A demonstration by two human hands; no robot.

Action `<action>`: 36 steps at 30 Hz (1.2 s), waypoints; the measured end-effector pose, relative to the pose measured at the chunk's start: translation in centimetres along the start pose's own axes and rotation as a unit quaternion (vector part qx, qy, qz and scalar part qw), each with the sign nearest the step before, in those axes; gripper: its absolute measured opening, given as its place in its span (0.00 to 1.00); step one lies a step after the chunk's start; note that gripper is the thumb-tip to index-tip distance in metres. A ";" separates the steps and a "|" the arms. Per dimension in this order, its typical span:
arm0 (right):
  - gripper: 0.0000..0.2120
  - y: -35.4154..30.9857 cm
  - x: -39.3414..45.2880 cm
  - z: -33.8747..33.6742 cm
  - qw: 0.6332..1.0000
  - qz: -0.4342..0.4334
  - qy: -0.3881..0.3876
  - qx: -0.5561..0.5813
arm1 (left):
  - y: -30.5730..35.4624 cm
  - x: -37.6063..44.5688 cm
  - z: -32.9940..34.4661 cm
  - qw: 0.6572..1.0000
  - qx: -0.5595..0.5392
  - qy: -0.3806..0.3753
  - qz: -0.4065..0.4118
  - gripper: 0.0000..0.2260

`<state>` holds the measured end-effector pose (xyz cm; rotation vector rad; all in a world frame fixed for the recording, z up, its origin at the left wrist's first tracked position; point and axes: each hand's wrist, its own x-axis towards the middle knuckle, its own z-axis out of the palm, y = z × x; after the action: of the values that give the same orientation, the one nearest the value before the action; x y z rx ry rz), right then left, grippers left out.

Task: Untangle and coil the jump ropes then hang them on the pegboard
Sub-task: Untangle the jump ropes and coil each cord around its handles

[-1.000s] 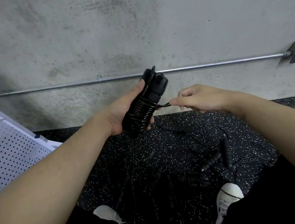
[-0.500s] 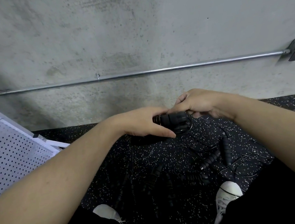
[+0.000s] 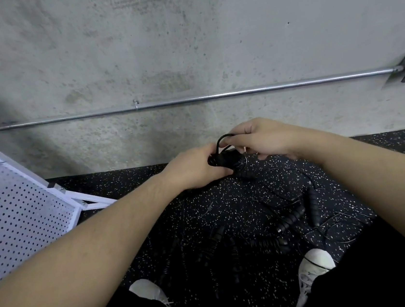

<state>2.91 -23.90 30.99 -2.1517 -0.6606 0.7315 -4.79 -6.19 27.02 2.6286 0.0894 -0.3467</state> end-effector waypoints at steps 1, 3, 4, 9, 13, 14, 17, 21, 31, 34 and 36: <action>0.14 -0.1 -0.1 0.2 0.999 -0.021 0.014 -0.027 | 0.0 0.1 0.1 1.000 -0.008 -0.001 -0.006 0.25; 0.09 -0.2 -0.2 0.4 0.995 -0.059 0.041 -0.076 | 0.0 0.3 0.0 0.999 -0.024 0.014 -0.017 0.26; 0.10 -0.3 -0.3 0.5 0.992 -0.074 0.056 -0.086 | 0.0 0.3 -0.1 0.999 -0.033 0.025 -0.022 0.27; 0.14 -0.4 -0.5 1.0 0.989 -0.099 0.090 -0.062 | 0.9 0.1 -0.7 0.988 -0.150 0.029 -0.019 0.13; 0.09 -0.7 -0.8 0.7 0.989 -0.098 0.109 -0.002 | 1.2 -0.2 -0.6 0.972 -0.229 0.048 0.003 0.19; 0.08 -0.7 -0.8 0.7 0.988 -0.101 0.117 0.000 | 1.2 -0.2 -0.6 0.969 -0.240 0.059 0.007 0.18; 0.05 -0.8 -0.8 1.2 0.986 -0.099 0.129 0.029 | 1.4 -0.2 -0.4 0.960 -0.260 0.103 0.017 0.17; 0.16 -0.5 -0.4 1.3 0.969 -0.045 0.139 0.197 | 1.7 -0.2 -0.5 0.954 -0.247 0.166 0.037 0.19; 0.24 -0.4 -0.2 1.2 0.935 0.032 0.168 0.311 | 1.7 -0.2 -0.2 0.928 -0.291 0.227 0.063 0.20; 0.21 -0.2 0.0 0.9 0.933 0.029 0.168 0.317 | 1.8 -0.2 -0.2 0.925 -0.291 0.234 0.074 0.22; 0.17 -0.3 -0.1 0.7 0.930 0.009 0.173 0.325 | 1.8 -0.2 -0.1 0.925 -0.293 0.228 0.080 0.23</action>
<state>2.29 -23.42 30.84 -1.6056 -0.1678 0.4687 -4.69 -7.71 28.01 2.0486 0.1112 0.3161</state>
